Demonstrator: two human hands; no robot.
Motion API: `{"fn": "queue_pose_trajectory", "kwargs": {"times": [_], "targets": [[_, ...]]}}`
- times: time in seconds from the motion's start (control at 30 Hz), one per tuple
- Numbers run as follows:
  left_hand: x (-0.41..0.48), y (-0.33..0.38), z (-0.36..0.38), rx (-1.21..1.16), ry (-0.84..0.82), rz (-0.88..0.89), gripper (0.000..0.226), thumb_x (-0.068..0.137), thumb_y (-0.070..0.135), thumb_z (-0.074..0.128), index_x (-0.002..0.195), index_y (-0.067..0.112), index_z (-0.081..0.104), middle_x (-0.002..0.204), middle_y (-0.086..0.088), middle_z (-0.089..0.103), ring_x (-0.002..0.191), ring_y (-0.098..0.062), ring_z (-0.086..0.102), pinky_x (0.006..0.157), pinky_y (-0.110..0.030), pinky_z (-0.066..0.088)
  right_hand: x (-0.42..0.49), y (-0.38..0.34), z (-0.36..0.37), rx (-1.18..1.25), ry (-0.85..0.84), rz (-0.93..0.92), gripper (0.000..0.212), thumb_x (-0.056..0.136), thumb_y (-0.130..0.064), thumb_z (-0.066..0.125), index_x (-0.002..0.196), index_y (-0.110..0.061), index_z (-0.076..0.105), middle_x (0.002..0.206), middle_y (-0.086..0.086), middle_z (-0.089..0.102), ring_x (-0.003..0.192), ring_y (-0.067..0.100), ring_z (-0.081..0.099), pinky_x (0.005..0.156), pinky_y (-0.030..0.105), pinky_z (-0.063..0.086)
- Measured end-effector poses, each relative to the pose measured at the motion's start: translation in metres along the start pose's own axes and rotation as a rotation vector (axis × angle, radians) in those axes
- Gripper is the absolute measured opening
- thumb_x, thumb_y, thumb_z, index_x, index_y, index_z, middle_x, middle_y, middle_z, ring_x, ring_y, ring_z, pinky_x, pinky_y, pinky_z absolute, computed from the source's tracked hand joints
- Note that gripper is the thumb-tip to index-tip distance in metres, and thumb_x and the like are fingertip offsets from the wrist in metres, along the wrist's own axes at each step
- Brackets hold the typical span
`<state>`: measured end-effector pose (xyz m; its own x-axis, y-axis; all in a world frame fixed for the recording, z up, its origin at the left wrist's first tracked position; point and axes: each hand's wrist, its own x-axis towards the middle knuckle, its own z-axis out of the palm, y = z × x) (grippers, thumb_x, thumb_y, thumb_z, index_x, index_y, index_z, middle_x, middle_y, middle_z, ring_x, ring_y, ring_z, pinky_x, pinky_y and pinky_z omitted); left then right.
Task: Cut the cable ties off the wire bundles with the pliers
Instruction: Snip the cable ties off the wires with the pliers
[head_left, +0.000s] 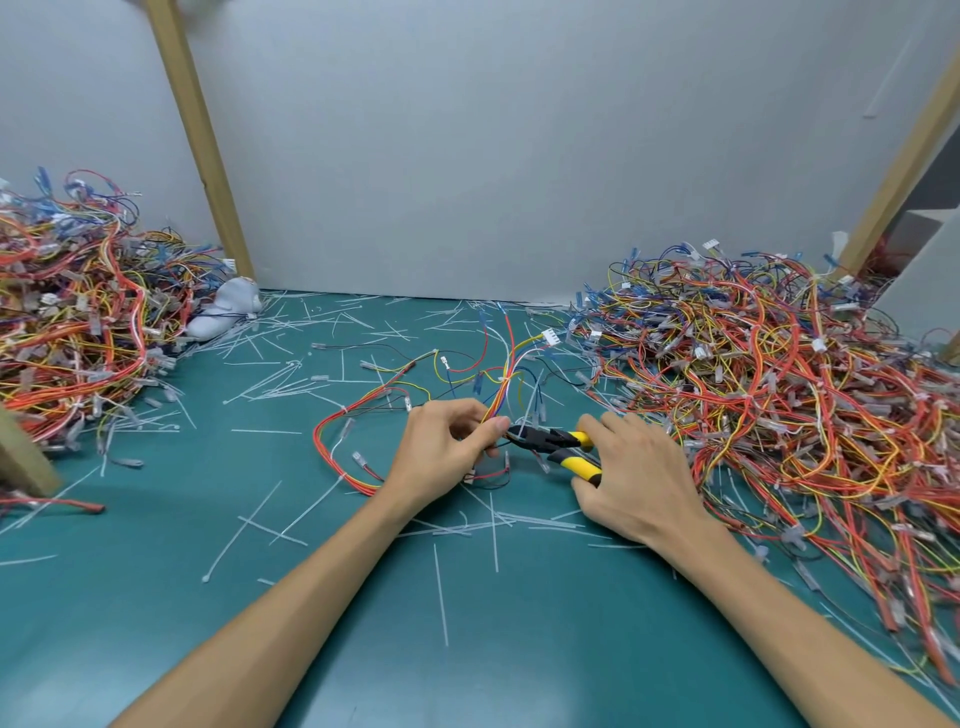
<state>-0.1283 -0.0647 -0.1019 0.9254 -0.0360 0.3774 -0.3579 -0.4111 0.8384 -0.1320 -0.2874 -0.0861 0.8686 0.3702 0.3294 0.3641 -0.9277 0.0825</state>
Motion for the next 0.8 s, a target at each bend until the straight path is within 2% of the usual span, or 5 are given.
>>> {"fn": "queue_pose_trajectory", "kwargs": {"times": [0.07,0.17,0.37,0.63,0.8], "targets": [[0.0004,0.0003,-0.0004,-0.026,-0.01,-0.027,0.024,0.09,0.029,0.067,0.069,0.018,0.065,0.059,0.003,0.07,0.052,-0.005,0.06,0.058,-0.023,0.048,-0.001,-0.001,0.0001,0.01,0.018,-0.006,0.024,0.068,-0.046,0.046,0.079,-0.025,0.041,0.065,-0.008,0.039,0.064,0.021,0.041,0.053,0.031,0.026],[0.0002,0.0014,-0.0005,-0.068,-0.023,-0.053,0.027,0.09,0.027,0.067,0.065,0.023,0.062,0.058,0.004,0.069,0.051,-0.007,0.059,0.055,-0.017,0.046,-0.0013,-0.0011,0.001,0.037,0.031,-0.006,0.022,0.069,-0.046,0.045,0.07,-0.026,0.037,0.056,-0.007,0.041,0.055,0.02,0.044,0.045,0.026,0.022],[0.0009,0.004,-0.0026,-0.138,-0.099,-0.14,0.028,0.093,0.026,0.064,0.067,0.016,0.062,0.059,0.005,0.068,0.051,-0.008,0.056,0.055,-0.015,0.045,-0.0013,0.0005,0.0032,0.064,0.044,0.005,0.02,0.068,-0.042,0.048,0.069,-0.025,0.039,0.057,-0.006,0.045,0.056,0.02,0.046,0.045,0.026,0.027],[0.0032,0.0072,-0.0045,-0.114,-0.215,-0.192,0.027,0.099,0.024,0.053,0.075,0.012,0.055,0.063,0.004,0.066,0.053,-0.014,0.054,0.059,-0.024,0.045,-0.003,0.0001,0.004,0.054,0.137,-0.009,0.021,0.064,-0.037,0.053,0.074,-0.023,0.04,0.061,-0.007,0.041,0.057,0.021,0.041,0.046,0.026,0.02],[0.0036,0.0092,-0.0087,-0.135,-0.302,-0.183,0.026,0.102,0.019,0.046,0.081,0.007,0.055,0.066,-0.002,0.063,0.055,-0.015,0.052,0.059,-0.023,0.043,-0.0024,0.0004,0.0066,0.01,0.148,-0.013,0.03,0.063,-0.028,0.066,0.077,-0.022,0.04,0.064,-0.007,0.039,0.057,0.022,0.04,0.046,0.026,0.023]]}}
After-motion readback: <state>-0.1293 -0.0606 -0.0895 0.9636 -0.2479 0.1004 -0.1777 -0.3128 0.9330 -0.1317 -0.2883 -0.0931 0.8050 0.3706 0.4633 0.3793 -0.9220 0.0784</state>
